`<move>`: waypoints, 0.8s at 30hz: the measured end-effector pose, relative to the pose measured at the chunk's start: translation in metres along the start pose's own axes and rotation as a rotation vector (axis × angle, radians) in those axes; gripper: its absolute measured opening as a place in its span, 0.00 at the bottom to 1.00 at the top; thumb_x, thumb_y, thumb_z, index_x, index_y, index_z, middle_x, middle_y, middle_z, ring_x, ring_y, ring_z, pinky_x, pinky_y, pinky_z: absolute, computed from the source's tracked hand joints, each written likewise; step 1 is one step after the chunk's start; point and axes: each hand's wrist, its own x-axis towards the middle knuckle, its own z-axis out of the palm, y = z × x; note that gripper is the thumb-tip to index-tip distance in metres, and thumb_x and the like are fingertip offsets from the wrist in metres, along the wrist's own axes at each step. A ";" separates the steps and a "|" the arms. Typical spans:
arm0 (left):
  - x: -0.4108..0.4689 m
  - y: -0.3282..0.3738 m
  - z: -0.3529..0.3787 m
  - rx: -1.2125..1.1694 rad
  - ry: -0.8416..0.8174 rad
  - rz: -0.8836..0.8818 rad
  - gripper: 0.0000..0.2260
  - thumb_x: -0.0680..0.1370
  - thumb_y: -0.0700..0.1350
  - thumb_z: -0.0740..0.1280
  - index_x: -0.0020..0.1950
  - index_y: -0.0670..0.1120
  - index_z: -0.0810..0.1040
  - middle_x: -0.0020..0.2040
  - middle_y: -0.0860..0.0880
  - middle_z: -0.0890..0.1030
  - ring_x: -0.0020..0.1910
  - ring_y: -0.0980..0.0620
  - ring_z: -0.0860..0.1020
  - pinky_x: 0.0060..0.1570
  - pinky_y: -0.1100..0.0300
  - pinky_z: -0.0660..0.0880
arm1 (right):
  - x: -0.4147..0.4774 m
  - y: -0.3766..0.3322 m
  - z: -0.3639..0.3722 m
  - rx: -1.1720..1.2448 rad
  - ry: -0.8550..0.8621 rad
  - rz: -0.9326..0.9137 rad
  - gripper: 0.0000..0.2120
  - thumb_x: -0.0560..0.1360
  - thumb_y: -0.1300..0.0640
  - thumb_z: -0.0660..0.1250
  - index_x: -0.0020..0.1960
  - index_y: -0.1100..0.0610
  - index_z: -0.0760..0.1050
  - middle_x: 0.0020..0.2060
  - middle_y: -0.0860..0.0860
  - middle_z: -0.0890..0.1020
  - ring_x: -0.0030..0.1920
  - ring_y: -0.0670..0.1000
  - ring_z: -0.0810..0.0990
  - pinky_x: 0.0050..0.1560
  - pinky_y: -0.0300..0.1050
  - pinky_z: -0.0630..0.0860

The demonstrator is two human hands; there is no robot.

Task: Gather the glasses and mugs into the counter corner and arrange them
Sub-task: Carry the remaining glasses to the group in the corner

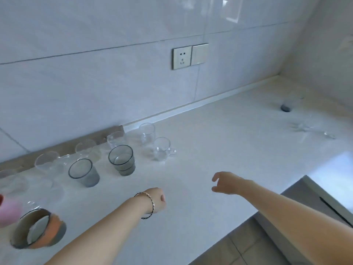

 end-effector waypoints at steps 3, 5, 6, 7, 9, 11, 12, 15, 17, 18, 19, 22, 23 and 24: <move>0.032 0.090 -0.010 0.064 -0.010 0.080 0.08 0.76 0.42 0.57 0.48 0.52 0.74 0.46 0.49 0.72 0.45 0.50 0.70 0.48 0.62 0.69 | -0.008 0.093 -0.024 0.085 0.073 0.091 0.19 0.76 0.50 0.63 0.66 0.52 0.70 0.64 0.51 0.75 0.62 0.52 0.76 0.58 0.43 0.72; 0.053 0.151 -0.013 0.078 -0.017 0.127 0.09 0.77 0.42 0.57 0.49 0.51 0.76 0.45 0.50 0.71 0.45 0.50 0.69 0.47 0.63 0.68 | -0.014 0.154 -0.040 0.105 0.110 0.126 0.18 0.77 0.51 0.62 0.66 0.52 0.70 0.63 0.51 0.75 0.62 0.52 0.76 0.51 0.40 0.71; 0.063 0.181 -0.013 0.082 -0.018 0.149 0.07 0.77 0.42 0.58 0.45 0.52 0.73 0.44 0.49 0.70 0.44 0.50 0.68 0.44 0.63 0.67 | -0.017 0.183 -0.049 0.106 0.131 0.144 0.18 0.77 0.51 0.61 0.66 0.52 0.70 0.63 0.50 0.75 0.62 0.52 0.75 0.48 0.39 0.71; 0.074 0.209 -0.013 0.085 -0.018 0.168 0.06 0.76 0.42 0.58 0.42 0.52 0.70 0.44 0.49 0.69 0.43 0.50 0.67 0.41 0.62 0.65 | -0.019 0.211 -0.058 0.106 0.155 0.164 0.18 0.77 0.52 0.61 0.66 0.52 0.70 0.63 0.50 0.75 0.62 0.52 0.75 0.47 0.38 0.71; 0.094 0.263 -0.012 0.097 -0.021 0.204 0.05 0.76 0.42 0.58 0.41 0.50 0.67 0.44 0.49 0.68 0.42 0.50 0.66 0.41 0.62 0.64 | -0.023 0.263 -0.075 0.139 0.194 0.207 0.18 0.77 0.53 0.61 0.66 0.53 0.71 0.63 0.51 0.75 0.62 0.53 0.75 0.54 0.41 0.72; 0.113 0.312 -0.013 0.107 -0.008 0.241 0.04 0.77 0.42 0.58 0.42 0.49 0.68 0.44 0.49 0.69 0.43 0.50 0.67 0.44 0.63 0.65 | -0.024 0.309 -0.090 0.183 0.225 0.249 0.18 0.77 0.53 0.61 0.65 0.53 0.71 0.63 0.51 0.76 0.62 0.53 0.76 0.57 0.43 0.72; 0.122 0.335 -0.013 0.111 -0.006 0.254 0.05 0.77 0.42 0.59 0.42 0.50 0.68 0.43 0.49 0.70 0.43 0.50 0.67 0.45 0.63 0.65 | -0.024 0.330 -0.097 0.199 0.242 0.265 0.17 0.77 0.53 0.62 0.65 0.53 0.71 0.62 0.51 0.76 0.61 0.53 0.76 0.57 0.43 0.72; 0.148 0.392 -0.016 0.134 -0.021 0.286 0.06 0.76 0.42 0.59 0.41 0.51 0.68 0.43 0.50 0.71 0.42 0.49 0.68 0.46 0.60 0.69 | -0.021 0.383 -0.118 0.251 0.290 0.296 0.18 0.77 0.53 0.62 0.65 0.54 0.71 0.61 0.52 0.77 0.59 0.54 0.77 0.55 0.43 0.73; 0.167 0.422 -0.018 0.150 -0.040 0.297 0.04 0.76 0.43 0.60 0.44 0.52 0.71 0.43 0.51 0.73 0.44 0.50 0.71 0.50 0.59 0.72 | -0.017 0.412 -0.131 0.269 0.330 0.321 0.18 0.77 0.53 0.62 0.65 0.54 0.71 0.61 0.52 0.76 0.60 0.54 0.77 0.55 0.43 0.73; 0.177 0.436 -0.019 0.161 -0.044 0.305 0.04 0.76 0.44 0.60 0.44 0.52 0.71 0.43 0.51 0.73 0.43 0.50 0.71 0.50 0.60 0.72 | -0.012 0.426 -0.136 0.282 0.352 0.333 0.18 0.77 0.53 0.62 0.66 0.54 0.71 0.62 0.52 0.75 0.60 0.54 0.76 0.56 0.43 0.72; 0.188 0.448 -0.020 0.178 -0.053 0.307 0.04 0.76 0.44 0.60 0.43 0.52 0.71 0.43 0.51 0.73 0.43 0.50 0.70 0.49 0.60 0.71 | -0.007 0.439 -0.142 0.295 0.372 0.350 0.18 0.76 0.53 0.62 0.66 0.54 0.70 0.63 0.52 0.74 0.61 0.54 0.76 0.57 0.43 0.72; 0.225 0.480 -0.024 0.217 -0.096 0.302 0.07 0.75 0.42 0.59 0.38 0.52 0.67 0.42 0.50 0.69 0.41 0.50 0.66 0.44 0.61 0.64 | 0.013 0.476 -0.166 0.316 0.435 0.394 0.22 0.76 0.53 0.63 0.69 0.55 0.67 0.65 0.54 0.71 0.61 0.55 0.76 0.56 0.44 0.72; 0.239 0.490 -0.026 0.243 -0.108 0.300 0.08 0.75 0.42 0.59 0.37 0.51 0.67 0.42 0.50 0.69 0.41 0.50 0.66 0.43 0.62 0.63 | 0.020 0.489 -0.177 0.314 0.448 0.411 0.23 0.76 0.54 0.63 0.70 0.56 0.66 0.65 0.55 0.70 0.61 0.56 0.76 0.56 0.44 0.72; 0.252 0.501 -0.030 0.269 -0.113 0.313 0.09 0.75 0.42 0.59 0.35 0.51 0.66 0.41 0.49 0.69 0.40 0.50 0.66 0.43 0.62 0.63 | 0.027 0.499 -0.190 0.316 0.459 0.418 0.25 0.76 0.54 0.64 0.71 0.56 0.64 0.65 0.55 0.70 0.62 0.56 0.74 0.57 0.45 0.72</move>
